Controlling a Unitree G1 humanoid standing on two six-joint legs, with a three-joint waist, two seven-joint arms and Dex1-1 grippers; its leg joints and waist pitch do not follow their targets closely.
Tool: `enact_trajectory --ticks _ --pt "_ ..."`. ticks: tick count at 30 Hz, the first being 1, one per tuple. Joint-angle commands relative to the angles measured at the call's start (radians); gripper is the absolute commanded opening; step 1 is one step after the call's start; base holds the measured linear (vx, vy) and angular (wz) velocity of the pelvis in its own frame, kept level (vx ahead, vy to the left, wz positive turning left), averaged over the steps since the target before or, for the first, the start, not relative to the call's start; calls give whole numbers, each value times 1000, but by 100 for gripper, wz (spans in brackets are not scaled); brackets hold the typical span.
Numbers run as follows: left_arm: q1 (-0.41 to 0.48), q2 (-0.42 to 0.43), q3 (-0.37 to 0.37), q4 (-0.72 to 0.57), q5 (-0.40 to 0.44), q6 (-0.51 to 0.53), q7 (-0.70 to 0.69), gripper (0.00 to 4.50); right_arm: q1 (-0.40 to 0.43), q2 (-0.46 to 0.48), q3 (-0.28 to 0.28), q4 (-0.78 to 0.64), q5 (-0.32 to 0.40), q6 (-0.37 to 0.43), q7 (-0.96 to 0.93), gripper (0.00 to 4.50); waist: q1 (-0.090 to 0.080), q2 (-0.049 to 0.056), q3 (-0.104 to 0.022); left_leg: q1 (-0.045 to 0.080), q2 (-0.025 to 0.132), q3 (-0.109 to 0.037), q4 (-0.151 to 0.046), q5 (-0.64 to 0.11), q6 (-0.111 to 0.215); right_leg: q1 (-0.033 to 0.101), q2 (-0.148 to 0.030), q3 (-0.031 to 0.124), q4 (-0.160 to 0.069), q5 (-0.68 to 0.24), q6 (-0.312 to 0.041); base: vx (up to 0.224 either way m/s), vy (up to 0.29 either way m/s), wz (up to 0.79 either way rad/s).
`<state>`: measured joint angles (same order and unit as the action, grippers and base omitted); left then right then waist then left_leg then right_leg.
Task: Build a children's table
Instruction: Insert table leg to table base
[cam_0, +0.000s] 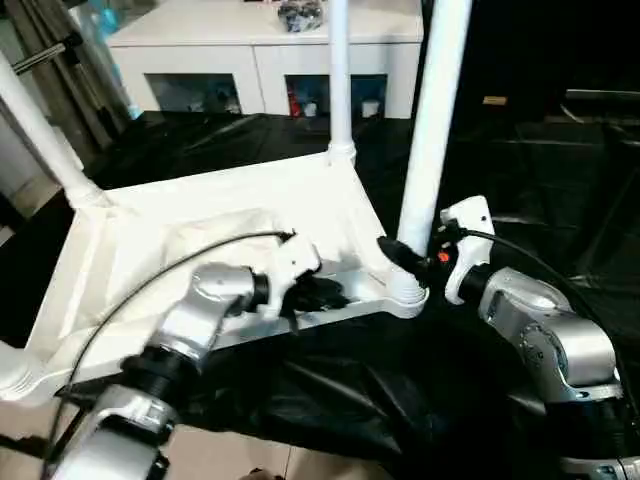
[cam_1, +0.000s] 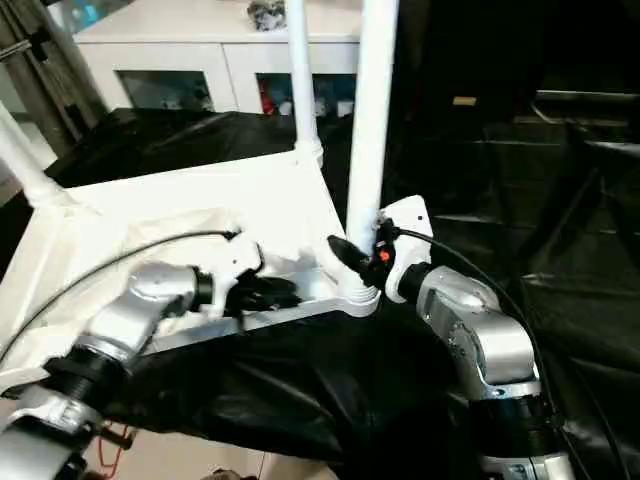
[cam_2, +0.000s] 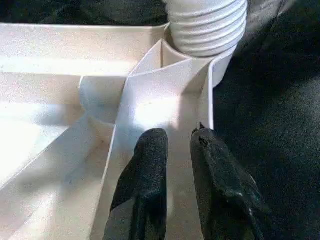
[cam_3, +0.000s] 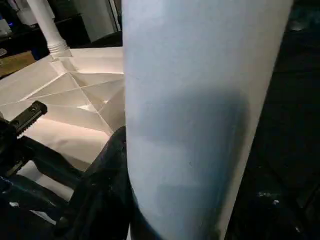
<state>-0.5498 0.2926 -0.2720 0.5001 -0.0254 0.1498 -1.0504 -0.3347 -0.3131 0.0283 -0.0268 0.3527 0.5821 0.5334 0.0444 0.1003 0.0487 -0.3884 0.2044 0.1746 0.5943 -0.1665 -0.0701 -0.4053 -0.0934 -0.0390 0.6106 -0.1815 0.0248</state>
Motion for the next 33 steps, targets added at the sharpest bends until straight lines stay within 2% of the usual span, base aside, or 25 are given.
enact_trajectory --ticks 1,2,3,7,13,15,18,19,21,29,33 --pt "14 6 4 8 -7 23 -29 92 -21 0 13 -8 -3 -1 7 188 5 -24 -71 14 3 3 -66 -205 19 46 -29 22 -76 -223 -201 0 0 0" --pt "23 -3 9 2 -33 38 -51 92 -23 3 21 0 -16 -12 5 188 5 -23 -71 13 3 3 -66 -199 19 46 -29 22 -74 -213 -206 0 0 0" --pt "23 -7 10 8 -39 36 -53 121 -24 3 22 2 -18 -14 5 188 5 -24 -72 12 3 3 -65 -192 22 47 -28 21 -73 -201 -211 0 0 0" --pt "12 -21 9 33 -43 21 -43 133 -29 5 20 4 -17 -11 7 188 6 -23 -73 13 2 4 -63 -183 30 48 -27 22 -73 -175 -219 0 0 0" --pt "-6 -35 -1 77 -29 5 -31 138 -36 1 21 10 -22 -14 10 188 10 -26 -72 14 3 4 -64 -196 26 49 -28 22 -75 -201 -213 0 0 0" --pt "-16 -34 -15 124 3 -22 -13 138 -39 -1 23 15 -25 -17 13 188 11 -26 -71 14 3 4 -64 -204 24 48 -28 22 -78 -221 -202 0 0 0" --pt "-19 -36 -12 143 5 -26 -9 138 -39 1 25 15 -26 -17 12 188 10 -26 -69 14 2 3 -67 -219 15 48 -30 22 -80 -254 -192 0 0 0" --pt "-20 -37 -11 147 4 -26 -9 120 -39 1 25 15 -26 -18 12 188 10 -26 -69 15 3 3 -67 -221 14 48 -30 22 -81 -257 -192 0 0 0" --pt "-27 -39 -9 168 0 -22 -13 120 -40 4 27 24 -28 -22 14 188 10 -26 -70 15 3 3 -67 -219 14 47 -29 22 -81 -257 -192 0 0 0" --pt "-39 -24 -34 203 12 -18 -69 46 -44 5 37 53 -38 -31 16 188 5 -27 -68 14 2 0 -71 -247 6 47 -31 21 -85 -291 -185 0 0 0" --pt "-37 -13 -44 179 7 -10 -102 26 -43 -2 40 53 -42 -24 24 188 1 -28 -72 13 3 1 -68 -216 18 50 -31 21 -78 -232 -208 0 0 0"
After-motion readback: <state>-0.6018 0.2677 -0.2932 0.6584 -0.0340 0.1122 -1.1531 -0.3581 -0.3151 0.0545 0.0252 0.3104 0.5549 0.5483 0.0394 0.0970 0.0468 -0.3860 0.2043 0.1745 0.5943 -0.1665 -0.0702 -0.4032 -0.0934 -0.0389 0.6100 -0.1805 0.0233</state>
